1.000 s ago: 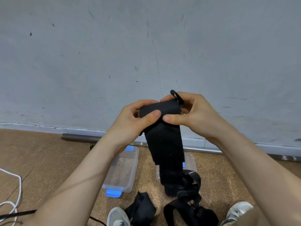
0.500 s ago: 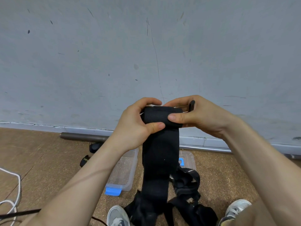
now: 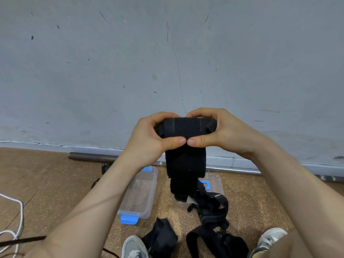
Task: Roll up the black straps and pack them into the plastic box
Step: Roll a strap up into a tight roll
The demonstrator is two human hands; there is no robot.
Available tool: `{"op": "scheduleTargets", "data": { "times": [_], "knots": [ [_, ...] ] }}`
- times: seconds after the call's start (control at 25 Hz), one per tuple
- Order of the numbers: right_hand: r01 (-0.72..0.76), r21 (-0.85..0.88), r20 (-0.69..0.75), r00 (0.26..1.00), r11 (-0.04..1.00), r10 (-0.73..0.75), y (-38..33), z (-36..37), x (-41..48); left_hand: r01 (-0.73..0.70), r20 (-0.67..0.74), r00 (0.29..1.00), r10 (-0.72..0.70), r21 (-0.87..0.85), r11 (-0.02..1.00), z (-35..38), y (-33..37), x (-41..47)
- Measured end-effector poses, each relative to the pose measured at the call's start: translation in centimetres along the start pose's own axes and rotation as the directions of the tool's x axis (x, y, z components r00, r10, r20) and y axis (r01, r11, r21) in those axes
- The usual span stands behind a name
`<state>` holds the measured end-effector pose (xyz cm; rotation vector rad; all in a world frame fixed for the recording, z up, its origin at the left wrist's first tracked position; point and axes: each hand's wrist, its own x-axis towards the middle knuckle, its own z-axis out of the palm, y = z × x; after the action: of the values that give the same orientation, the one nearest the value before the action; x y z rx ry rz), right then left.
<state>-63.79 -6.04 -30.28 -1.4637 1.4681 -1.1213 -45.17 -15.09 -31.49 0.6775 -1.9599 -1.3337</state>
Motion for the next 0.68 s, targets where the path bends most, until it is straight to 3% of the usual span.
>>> {"op": "scheduleTargets", "data": {
  "times": [0.16,0.28,0.4,0.44,0.52,0.56,0.6,0.68],
  "knots": [
    [-0.153,0.067,0.201,0.97,0.986,0.137,-0.2,-0.6,-0.3,-0.044,-0.019,0.999,0.046,0.085,0.995,0.5,0.0,-0.3],
    [-0.095,0.104,0.1,0.991,0.99,0.085,0.4,-0.2,0.2,-0.107,-0.097,0.988,0.118,0.111,0.988,1.0,-0.1,-0.3],
    [-0.047,0.316,-0.056,0.996,0.948,0.068,0.8,-0.8,0.5,-0.013,-0.389,0.921,0.023,0.028,1.0,0.7,-0.9,0.2],
    [-0.033,0.382,-0.086,0.994,0.924,0.071,0.8,-1.1,0.5,0.055,-0.355,0.932,-0.076,-0.069,0.996,0.5,-1.1,0.2],
    [-0.001,0.437,-0.123,0.991,0.9,0.061,0.8,-1.5,0.4,0.219,-0.074,0.969,-0.235,-0.18,0.959,0.7,-1.3,-0.1],
    [0.014,0.44,-0.144,0.988,0.898,0.055,0.7,-1.4,0.4,0.241,0.016,0.97,-0.242,-0.187,0.952,1.1,-1.3,-0.4],
    [0.029,0.444,-0.174,0.983,0.896,0.055,0.6,-1.4,0.5,0.216,0.026,0.976,-0.215,-0.192,0.957,1.6,-1.0,-0.6],
    [0.056,0.474,-0.23,0.971,0.879,0.062,0.5,-1.4,0.6,0.116,-0.116,0.984,-0.137,-0.174,0.978,2.4,-0.6,-0.7]
  ]
}}
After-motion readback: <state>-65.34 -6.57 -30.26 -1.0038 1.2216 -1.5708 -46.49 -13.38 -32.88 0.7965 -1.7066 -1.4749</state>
